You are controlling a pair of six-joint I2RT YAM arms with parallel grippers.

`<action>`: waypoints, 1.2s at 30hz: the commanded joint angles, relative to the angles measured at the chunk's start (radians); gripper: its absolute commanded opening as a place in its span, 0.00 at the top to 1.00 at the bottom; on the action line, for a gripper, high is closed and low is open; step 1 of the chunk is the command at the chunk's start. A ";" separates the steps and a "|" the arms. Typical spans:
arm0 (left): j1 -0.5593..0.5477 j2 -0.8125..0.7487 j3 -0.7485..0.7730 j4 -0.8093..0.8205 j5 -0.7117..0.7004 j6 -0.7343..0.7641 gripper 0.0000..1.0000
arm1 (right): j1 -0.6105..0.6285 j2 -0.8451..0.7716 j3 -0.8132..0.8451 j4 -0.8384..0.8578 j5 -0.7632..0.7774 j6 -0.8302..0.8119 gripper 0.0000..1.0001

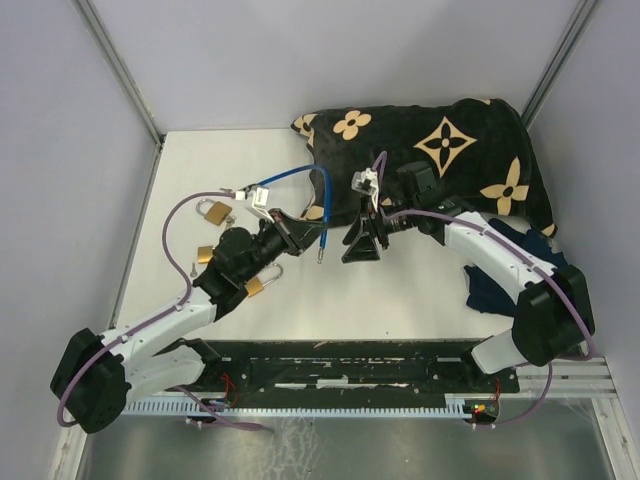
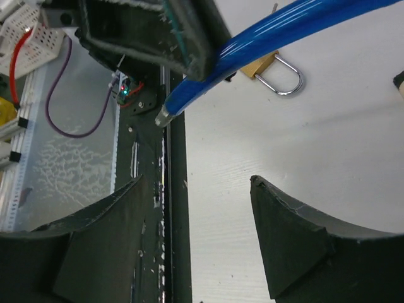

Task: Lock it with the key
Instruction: Pick up the lock from the center of the board.

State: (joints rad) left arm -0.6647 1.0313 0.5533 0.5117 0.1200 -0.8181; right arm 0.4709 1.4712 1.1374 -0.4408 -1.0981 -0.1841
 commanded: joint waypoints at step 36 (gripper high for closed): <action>-0.254 0.108 0.060 0.284 -0.526 0.074 0.97 | 0.014 0.022 -0.119 0.588 0.069 0.711 0.44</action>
State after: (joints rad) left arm -0.9073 1.1511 0.5606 0.6636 -0.3607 -0.7807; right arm 0.4694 1.4803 1.0203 0.1162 -1.0370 0.5282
